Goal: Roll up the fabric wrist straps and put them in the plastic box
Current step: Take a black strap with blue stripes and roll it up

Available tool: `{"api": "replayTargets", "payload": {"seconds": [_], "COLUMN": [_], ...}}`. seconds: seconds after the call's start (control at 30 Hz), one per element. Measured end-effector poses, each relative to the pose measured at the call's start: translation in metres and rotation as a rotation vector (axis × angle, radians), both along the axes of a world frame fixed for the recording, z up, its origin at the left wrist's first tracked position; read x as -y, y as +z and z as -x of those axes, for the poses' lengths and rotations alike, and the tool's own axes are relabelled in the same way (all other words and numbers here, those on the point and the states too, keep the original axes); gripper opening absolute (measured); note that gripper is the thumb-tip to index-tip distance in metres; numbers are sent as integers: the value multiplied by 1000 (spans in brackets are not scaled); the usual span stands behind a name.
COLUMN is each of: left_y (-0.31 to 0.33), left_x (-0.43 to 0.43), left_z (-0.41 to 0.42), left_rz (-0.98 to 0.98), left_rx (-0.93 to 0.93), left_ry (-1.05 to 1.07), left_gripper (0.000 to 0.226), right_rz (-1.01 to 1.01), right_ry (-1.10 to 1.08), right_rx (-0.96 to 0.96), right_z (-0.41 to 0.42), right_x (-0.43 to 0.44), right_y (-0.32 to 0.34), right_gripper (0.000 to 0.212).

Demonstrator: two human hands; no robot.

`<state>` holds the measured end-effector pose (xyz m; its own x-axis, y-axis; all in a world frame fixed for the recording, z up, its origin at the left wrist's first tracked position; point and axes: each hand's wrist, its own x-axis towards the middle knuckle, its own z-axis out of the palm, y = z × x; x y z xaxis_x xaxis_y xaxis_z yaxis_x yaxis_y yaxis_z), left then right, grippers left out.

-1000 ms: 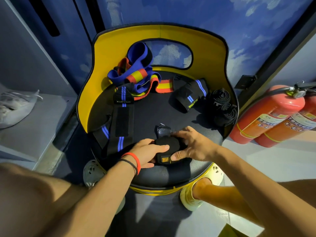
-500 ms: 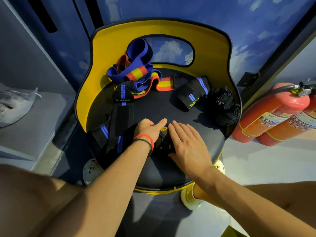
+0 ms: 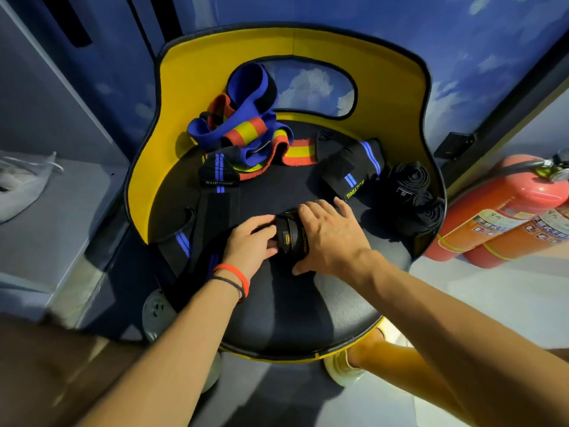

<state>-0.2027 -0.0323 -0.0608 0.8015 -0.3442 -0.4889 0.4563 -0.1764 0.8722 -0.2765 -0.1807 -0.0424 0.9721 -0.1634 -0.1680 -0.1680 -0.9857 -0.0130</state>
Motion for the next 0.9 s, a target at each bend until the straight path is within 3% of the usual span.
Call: {"api": "replayTargets", "payload": {"seconds": [0.13, 0.37, 0.6, 0.67, 0.77, 0.83, 0.9], "left_y": [-5, -18, -11, -13, -14, -11, -8], "left_x": [2, 15, 20, 18, 18, 20, 23], "left_z": [-6, -16, -10, -4, 12, 21, 30], "left_rz": [11, -133, -209, -290, -223, -136, -80], "left_rx": [2, 69, 108, 166, 106, 24, 41], "left_ry": [-66, -62, -11, -46, -48, -43, -79], "left_gripper": [38, 35, 34, 45, 72, 76, 70], "right_rz": [16, -15, -40, -55, -324, -559, -572], "right_ry": [-18, -34, -43, -73, -225, -321, -328], "right_rx": [-88, -120, 36, 130, 278, 345, 373], "right_z": [-23, -44, -30, -16, 14, 36, 54], "right_x": [7, 10, 6, 4, 1, -1, 0], "right_y": [4, 4, -1, -5, -10, -13, -17], "right_gripper": [95, 90, 73, 73, 78, 78, 79]}}
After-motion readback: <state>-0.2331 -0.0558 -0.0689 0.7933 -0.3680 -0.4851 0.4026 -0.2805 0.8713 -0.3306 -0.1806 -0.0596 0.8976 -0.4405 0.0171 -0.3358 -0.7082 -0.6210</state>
